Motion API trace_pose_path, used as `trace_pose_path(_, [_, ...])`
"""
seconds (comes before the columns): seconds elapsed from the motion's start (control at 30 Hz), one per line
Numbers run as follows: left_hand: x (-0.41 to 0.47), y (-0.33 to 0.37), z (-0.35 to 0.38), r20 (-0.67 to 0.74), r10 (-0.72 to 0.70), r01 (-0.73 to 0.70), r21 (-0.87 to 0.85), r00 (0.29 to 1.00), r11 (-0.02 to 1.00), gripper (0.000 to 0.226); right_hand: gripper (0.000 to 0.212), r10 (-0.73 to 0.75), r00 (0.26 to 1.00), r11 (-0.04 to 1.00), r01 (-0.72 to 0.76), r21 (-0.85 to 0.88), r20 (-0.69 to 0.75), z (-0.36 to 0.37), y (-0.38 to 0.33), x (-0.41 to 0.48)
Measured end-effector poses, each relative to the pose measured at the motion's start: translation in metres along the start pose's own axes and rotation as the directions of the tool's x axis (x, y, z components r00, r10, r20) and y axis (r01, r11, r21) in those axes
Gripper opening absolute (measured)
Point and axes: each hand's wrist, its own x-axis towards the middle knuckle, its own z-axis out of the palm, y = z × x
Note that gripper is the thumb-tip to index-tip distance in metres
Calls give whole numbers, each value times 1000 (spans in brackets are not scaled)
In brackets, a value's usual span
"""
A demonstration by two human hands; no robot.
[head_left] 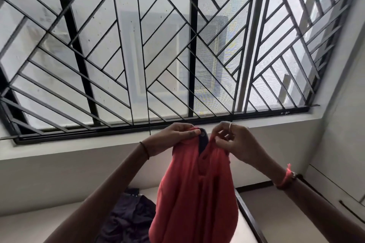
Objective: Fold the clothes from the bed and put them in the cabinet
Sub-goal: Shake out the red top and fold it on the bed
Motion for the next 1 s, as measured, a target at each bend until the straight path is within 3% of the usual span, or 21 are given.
trace_pose_path(0.1, [-1, 3, 2, 13, 3, -4, 23, 1000, 1000, 21, 11, -290, 954, 943, 273, -192, -68, 2, -1, 0])
trace_pose_path(0.17, [-2, 9, 3, 5, 13, -13, 17, 1000, 1000, 37, 12, -385, 921, 901, 360, -242, -62, 1, -2, 0])
trace_pose_path(0.37, [-2, 12, -1, 17, 6, -7, 18, 1000, 1000, 12, 6, -469, 883, 842, 457, -287, 31, -5, -2, 9])
trace_pose_path(0.53, [0, 10, -3, -34, 25, -26, -39, 999, 999, 26, 15, -501, 858, 813, 511, -278, 113, -10, -4, 16])
trace_pose_path(0.63, [2, 8, -2, -80, 40, -47, -85, 996, 995, 31, 10, -567, 811, 756, 583, -299, 147, -11, -7, 20])
trace_pose_path(0.73, [3, 7, 2, -120, 52, -67, -127, 991, 990, 38, 12, -614, 762, 664, 639, -387, 206, -13, -8, 22])
trace_pose_path(0.83, [6, 6, 7, -140, 49, -69, -142, 989, 987, 53, 14, -595, 761, 594, 633, -496, 259, -15, -3, 25])
trace_pose_path(1.0, [5, 4, 12, -174, 56, -84, -155, 983, 984, 55, 17, -560, 794, 644, 597, -479, 237, -16, 1, 28])
